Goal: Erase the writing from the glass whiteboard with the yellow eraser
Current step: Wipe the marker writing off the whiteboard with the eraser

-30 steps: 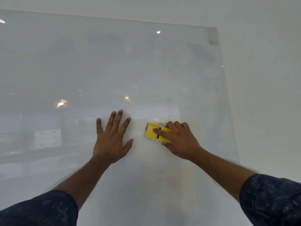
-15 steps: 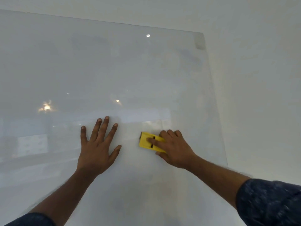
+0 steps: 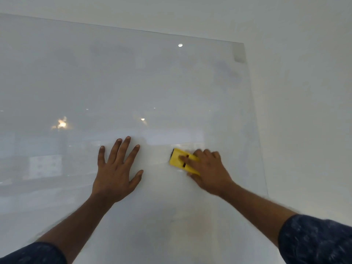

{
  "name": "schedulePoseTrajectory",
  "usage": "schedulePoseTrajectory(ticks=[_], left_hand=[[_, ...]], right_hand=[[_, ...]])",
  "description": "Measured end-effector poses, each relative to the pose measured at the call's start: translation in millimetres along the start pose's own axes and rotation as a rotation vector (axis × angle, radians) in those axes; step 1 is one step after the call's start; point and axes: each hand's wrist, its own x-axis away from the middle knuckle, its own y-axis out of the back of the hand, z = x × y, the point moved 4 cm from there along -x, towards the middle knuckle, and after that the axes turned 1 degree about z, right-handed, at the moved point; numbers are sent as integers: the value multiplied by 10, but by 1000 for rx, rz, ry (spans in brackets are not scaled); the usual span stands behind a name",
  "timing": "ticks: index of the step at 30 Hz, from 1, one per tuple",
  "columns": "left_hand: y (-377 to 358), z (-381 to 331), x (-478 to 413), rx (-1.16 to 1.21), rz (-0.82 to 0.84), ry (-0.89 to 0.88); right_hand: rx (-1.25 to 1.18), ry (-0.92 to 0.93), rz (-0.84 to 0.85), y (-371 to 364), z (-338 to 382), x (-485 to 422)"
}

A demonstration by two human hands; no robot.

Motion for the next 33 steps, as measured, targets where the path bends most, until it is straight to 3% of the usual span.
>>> schedulePoseTrajectory(ticks=[3,7,10,17,22,27,33], left_hand=[[33,69,-95,-10,1,-13],[49,123,-189,-12,21,-7],[22,91,-176,2,1,-3],[-12,27,-144,9,-15,12],[-9,20,-138,2,-16,14],[-12,17,-129,-1,-38,14],[-44,-16,-118,-12,-18,29]], right_hand=[[33,31,39,-30,-130,172],[40,-294,-30,149,-752,-148],[8,-359,-55,188,-887,-417],[53,-95,-31,-57,-411,196],[-4,-410,-89,114,-1059,29],[33,-389,-93,166,-971,-351],[80,-84,-50,-33,-587,233]])
